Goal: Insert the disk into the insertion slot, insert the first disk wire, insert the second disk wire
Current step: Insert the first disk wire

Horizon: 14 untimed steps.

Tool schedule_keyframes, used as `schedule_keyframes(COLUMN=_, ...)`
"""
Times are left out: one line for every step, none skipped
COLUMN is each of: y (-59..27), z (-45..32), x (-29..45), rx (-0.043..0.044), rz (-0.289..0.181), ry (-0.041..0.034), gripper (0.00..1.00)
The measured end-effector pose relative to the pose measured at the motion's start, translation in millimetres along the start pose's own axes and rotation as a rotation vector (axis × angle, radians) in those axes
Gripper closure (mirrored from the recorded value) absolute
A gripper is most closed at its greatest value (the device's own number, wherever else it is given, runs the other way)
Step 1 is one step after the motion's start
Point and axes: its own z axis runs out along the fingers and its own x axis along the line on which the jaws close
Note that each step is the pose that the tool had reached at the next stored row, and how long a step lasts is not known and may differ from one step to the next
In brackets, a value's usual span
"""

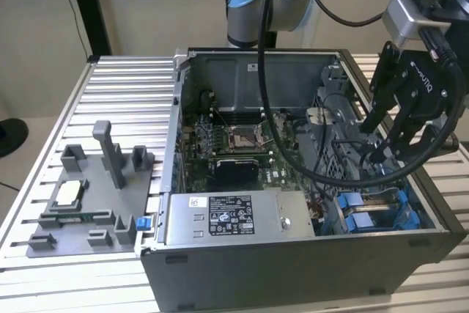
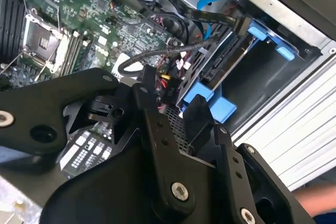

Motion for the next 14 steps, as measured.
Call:
schedule_keyframes(y=-0.2, z=1.1, x=0.5, rx=0.0001, rz=0.0, ry=-0.0035, gripper=0.0)
schedule_keyframes(y=-0.4, z=2.1, x=1.1, rx=0.0001, rz=0.001, ry=-0.0069, gripper=0.0)
schedule_keyframes(y=-0.5, z=3.0, x=1.6, rx=0.0002, rz=0.002, ry=-0.0107, gripper=0.0)
schedule_keyframes(y=-0.6, z=3.8, x=2.0, rx=0.0004, rz=0.003, ry=-0.0149, gripper=0.0)
schedule_keyframes(y=-0.7, z=4.6, x=2.4, rx=0.0005, rz=0.005, ry=-0.0201, gripper=0.0)
schedule_keyframes(y=-0.8, z=5.2, x=2.6, rx=0.0006, rz=0.006, ry=-0.0246, gripper=0.0)
schedule_keyframes(y=-0.9, z=5.6, x=2.7, rx=0.0007, rz=0.007, ry=-0.0279, gripper=0.0)
schedule_keyframes(y=-0.9, z=5.9, x=2.8, rx=0.0007, rz=0.007, ry=-0.0304, gripper=0.0)
schedule_keyframes(y=-0.9, z=6.3, x=2.9, rx=0.0008, rz=0.008, ry=-0.033, gripper=0.0)
schedule_keyframes(y=-1.0, z=6.6, x=2.9, rx=0.0008, rz=0.008, ry=-0.0351, gripper=0.0)
schedule_keyframes(y=-1.0, z=6.8, x=2.9, rx=0.0009, rz=0.009, ry=-0.0366, gripper=0.0)
schedule_keyframes(y=-1.0, z=6.8, x=2.9, rx=0.0008, rz=0.009, ry=-0.0374, gripper=0.0)
schedule_keyframes(y=-1.0, z=6.8, x=3.0, rx=0.0005, rz=0.01, ry=-0.0377, gripper=0.0)
schedule_keyframes(y=-0.9, z=6.8, x=3.0, rx=-0.0003, rz=0.01, ry=-0.0383, gripper=0.0)
